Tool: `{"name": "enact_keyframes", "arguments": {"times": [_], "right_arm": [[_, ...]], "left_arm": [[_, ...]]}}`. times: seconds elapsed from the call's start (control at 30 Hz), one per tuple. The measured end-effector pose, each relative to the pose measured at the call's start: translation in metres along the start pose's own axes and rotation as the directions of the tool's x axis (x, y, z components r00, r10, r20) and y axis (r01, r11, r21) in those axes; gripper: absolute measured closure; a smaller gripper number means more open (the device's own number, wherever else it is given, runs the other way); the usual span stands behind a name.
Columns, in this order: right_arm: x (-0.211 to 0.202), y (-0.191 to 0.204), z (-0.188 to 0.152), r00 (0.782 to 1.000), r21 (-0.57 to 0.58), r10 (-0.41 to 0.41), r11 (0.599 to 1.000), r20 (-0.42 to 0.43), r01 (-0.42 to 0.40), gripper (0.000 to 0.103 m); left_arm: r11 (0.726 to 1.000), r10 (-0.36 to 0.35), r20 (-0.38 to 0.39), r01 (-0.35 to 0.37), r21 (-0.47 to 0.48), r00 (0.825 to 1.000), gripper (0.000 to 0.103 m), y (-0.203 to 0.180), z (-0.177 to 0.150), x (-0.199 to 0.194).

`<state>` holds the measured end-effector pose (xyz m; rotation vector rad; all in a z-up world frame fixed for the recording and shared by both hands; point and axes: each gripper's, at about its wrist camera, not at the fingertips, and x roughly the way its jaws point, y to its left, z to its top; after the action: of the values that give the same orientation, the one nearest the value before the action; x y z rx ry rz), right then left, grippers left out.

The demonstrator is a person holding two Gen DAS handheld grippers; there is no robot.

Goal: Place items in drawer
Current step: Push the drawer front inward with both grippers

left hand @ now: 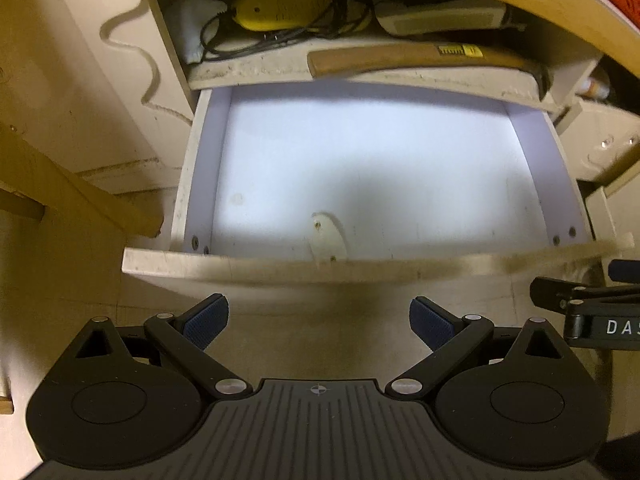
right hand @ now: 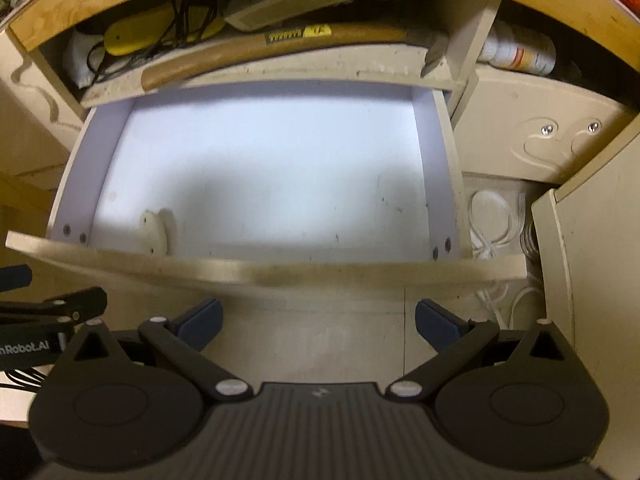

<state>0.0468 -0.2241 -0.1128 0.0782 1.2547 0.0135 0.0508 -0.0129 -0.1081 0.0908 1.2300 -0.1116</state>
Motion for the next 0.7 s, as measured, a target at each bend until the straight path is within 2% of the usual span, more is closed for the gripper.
{"name": "enact_keyframes", "arguments": {"times": [0.13, 0.37, 0.7], "right_arm": [[0.006, 0.003, -0.007, 1.000, -0.009, -0.007, 1.000, -0.022, 0.006, 0.000], [0.021, 0.004, -0.010, 0.999, -0.008, -0.031, 0.999, -0.042, 0.031, 0.000], [0.049, 0.001, -0.007, 0.997, 0.004, -0.037, 0.999, -0.073, 0.037, 0.000]], "left_arm": [[1.000, 0.000, -0.038, 0.000, 0.002, 0.999, 0.003, 0.000, -0.006, 0.009], [1.000, -0.006, -0.044, 0.006, 0.000, 0.999, 0.003, 0.000, -0.005, 0.019], [1.000, -0.013, -0.092, 0.011, -0.014, 0.996, 0.003, -0.002, -0.004, 0.051]]}}
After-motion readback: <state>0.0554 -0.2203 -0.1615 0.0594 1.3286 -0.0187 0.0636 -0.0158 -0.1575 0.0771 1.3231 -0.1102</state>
